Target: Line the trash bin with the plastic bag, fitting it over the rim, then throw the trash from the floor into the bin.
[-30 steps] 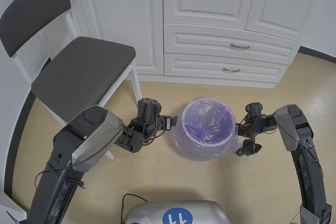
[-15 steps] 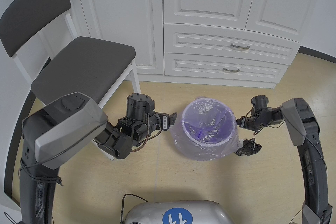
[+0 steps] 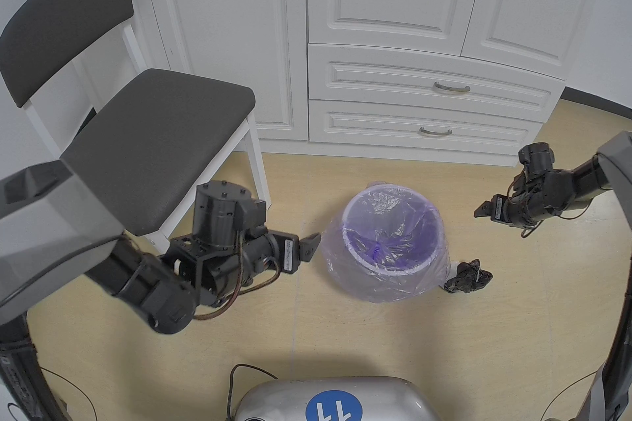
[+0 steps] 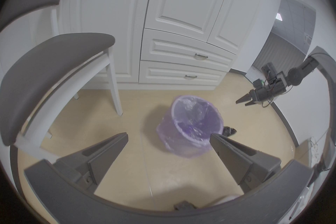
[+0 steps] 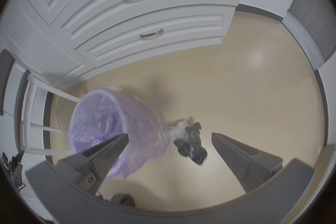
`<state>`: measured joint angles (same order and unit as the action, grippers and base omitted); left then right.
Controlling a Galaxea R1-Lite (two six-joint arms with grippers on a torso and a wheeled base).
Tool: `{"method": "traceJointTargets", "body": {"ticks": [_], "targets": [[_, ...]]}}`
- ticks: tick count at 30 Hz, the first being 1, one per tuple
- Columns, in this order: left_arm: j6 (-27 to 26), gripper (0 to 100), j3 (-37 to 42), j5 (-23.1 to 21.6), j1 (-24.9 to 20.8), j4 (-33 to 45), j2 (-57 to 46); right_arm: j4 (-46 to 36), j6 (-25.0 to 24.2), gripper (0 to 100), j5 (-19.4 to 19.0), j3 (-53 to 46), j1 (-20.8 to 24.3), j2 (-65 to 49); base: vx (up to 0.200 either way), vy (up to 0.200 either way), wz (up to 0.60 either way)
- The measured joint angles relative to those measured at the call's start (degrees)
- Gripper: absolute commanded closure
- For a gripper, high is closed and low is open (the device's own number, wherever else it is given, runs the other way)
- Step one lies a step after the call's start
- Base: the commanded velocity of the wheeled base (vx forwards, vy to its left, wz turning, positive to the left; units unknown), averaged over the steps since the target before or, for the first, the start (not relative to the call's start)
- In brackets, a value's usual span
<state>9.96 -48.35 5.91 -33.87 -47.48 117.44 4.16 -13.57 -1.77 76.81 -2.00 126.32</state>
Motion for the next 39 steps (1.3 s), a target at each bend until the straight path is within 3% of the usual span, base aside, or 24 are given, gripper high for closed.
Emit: {"method": "traceJointTargets", "body": {"ticks": [7,13,20,30,39], "targets": [[2.5,0,12.5,2.2,-0.7,-1.0,-9.3,0.0,0.4,0,0.3,-8.7,-1.6,-7.8,0.000,0.000,0.00],[3.8,0,18.2,4.1,-0.2,-3.9,-14.8,-0.7,1.0,0,0.4,-7.0,-2.5,-3.0,0.000,0.000,0.00],[4.7,0,24.3,5.4,1.0,-8.4,-20.8,-7.9,2.9,0,0.5,6.6,-2.8,10.6,0.000,0.000,0.00],[5.8,0,28.9,6.2,3.1,-11.9,-27.2,-26.6,6.8,0,1.0,32.3,-2.8,27.1,0.000,0.000,0.00],[6.3,0,32.1,6.3,4.1,-12.8,-31.0,-28.6,12.3,0,0.8,37.5,-2.1,34.7,0.000,0.000,0.00]]}}
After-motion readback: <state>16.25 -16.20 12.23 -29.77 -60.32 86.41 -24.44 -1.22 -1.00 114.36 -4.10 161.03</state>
